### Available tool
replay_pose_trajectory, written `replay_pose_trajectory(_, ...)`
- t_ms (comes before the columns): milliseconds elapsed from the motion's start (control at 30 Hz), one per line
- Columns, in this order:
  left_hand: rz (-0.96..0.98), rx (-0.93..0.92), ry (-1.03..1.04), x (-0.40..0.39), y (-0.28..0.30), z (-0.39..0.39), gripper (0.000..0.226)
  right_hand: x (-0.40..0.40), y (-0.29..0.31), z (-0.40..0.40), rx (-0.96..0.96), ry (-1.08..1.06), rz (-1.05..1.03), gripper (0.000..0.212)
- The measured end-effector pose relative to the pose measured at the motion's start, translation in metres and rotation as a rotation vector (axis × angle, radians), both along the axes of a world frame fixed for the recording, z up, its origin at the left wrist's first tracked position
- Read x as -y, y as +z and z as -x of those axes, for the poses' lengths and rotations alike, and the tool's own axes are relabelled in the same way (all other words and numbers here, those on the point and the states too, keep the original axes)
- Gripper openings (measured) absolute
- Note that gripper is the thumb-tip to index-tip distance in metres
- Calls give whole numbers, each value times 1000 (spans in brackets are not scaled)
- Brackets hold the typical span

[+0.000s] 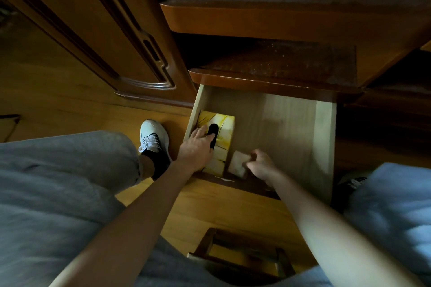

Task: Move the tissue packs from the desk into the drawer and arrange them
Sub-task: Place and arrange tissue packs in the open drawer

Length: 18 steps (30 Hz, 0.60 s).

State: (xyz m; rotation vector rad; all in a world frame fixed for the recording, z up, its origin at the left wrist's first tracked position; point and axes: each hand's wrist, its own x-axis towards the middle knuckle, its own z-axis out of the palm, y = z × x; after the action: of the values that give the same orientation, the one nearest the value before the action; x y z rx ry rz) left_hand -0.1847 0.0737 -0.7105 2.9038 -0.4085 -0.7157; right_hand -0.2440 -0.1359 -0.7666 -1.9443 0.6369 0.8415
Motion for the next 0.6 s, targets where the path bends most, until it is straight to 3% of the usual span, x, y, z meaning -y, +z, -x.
replay_pose_trajectory(133, -99, 0, -72, -2, -1, 9, 52, -15, -8, 3, 89, 199, 154, 53)
replay_pose_trajectory(233, -60, 4, -60, -2, 0, 8, 61, -18, -9, -5, 119, 302, 228, 44)
replay_pose_trajectory(367, 10, -47, -13, -4, -1, 2, 74, -19, -13, -7, 51, 280, 165, 42)
replay_pose_trajectory(600, 30, -91, -3, -5, -2, 1, 62, -18, -9, -2, -4, 239, 59, 55)
